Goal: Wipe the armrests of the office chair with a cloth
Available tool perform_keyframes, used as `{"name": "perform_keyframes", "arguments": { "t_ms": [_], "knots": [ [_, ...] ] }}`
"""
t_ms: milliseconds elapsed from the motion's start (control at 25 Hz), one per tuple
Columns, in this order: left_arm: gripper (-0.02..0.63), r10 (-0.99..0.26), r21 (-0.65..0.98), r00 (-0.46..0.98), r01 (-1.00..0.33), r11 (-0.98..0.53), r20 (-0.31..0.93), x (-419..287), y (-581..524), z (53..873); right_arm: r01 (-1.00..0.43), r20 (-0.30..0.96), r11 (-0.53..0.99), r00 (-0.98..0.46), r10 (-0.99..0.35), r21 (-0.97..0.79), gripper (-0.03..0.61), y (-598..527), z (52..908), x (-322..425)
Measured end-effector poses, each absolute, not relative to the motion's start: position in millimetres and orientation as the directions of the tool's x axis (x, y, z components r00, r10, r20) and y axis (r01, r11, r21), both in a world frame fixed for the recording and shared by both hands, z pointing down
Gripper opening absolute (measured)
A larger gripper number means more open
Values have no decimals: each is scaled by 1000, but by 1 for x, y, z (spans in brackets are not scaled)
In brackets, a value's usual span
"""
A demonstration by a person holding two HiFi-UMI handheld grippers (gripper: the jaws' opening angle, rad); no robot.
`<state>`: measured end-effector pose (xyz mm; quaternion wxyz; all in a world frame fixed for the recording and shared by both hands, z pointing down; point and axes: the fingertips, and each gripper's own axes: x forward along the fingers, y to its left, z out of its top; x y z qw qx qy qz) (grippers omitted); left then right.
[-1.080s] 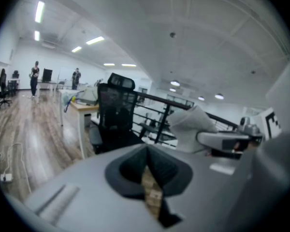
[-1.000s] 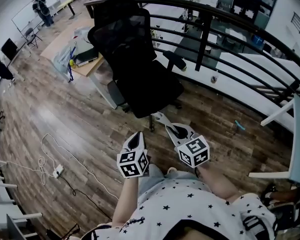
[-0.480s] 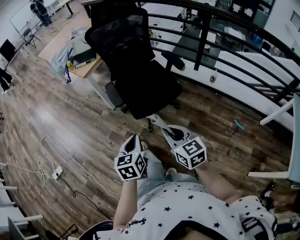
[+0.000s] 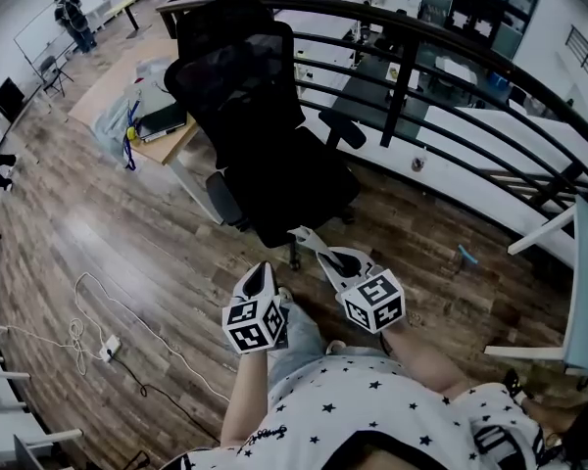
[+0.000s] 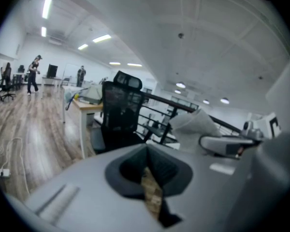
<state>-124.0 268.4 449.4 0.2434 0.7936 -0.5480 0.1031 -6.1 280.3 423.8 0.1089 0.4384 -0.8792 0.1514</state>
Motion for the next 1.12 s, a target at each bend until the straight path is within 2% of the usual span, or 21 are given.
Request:
{"name": "perform_keyframes", "arguments": {
  "t_ms": [1120],
  "knots": [
    [8, -832, 304, 324, -932, -199, 449, -229, 97, 447, -770, 396, 627, -616, -681, -118, 26, 97, 415, -91]
  ]
}}
